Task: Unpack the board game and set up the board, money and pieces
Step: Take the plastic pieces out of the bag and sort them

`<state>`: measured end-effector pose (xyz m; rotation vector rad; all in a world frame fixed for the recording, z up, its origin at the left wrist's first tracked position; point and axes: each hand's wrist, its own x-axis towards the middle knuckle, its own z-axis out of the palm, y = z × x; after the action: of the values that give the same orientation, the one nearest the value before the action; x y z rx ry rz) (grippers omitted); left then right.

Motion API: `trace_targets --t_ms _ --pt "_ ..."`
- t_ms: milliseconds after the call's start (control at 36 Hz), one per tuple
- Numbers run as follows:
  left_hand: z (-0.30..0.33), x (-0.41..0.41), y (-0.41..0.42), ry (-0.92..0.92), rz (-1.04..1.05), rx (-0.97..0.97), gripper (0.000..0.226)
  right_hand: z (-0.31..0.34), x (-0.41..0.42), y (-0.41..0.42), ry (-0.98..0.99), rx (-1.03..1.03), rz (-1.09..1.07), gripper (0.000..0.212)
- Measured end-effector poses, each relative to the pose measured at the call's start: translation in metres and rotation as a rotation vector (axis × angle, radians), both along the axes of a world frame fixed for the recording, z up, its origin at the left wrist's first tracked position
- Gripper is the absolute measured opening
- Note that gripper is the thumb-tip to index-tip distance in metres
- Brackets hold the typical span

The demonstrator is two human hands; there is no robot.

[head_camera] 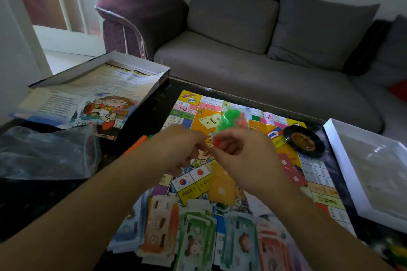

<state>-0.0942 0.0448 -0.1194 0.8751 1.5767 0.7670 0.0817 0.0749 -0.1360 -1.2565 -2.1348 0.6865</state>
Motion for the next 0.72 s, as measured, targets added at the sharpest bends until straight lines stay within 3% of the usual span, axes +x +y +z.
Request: trace_targets --t_ms 83,222,333,528,722 --pt "-0.004 0.018 -0.008 -0.166 -0.114 -0.026 0.036 0.011 0.021 -0.013 0.063 0.053 0.036 0.018" --pt "0.0 0.047 -0.02 -0.335 -0.198 0.035 0.038 0.016 0.051 -0.029 0.062 0.14 0.047 0.022" --pt "-0.004 0.061 -0.029 -0.356 -0.247 0.098 0.036 0.013 0.058 -0.036 0.059 0.13 0.049 0.021" --pt "-0.007 0.069 -0.036 -0.376 -0.143 0.212 0.034 0.016 0.061 -0.038 0.078 0.106 0.02 0.029" --pt "-0.009 0.073 -0.039 -0.502 -0.041 0.203 0.029 0.02 0.064 -0.042 0.169 0.018 0.032 0.038"
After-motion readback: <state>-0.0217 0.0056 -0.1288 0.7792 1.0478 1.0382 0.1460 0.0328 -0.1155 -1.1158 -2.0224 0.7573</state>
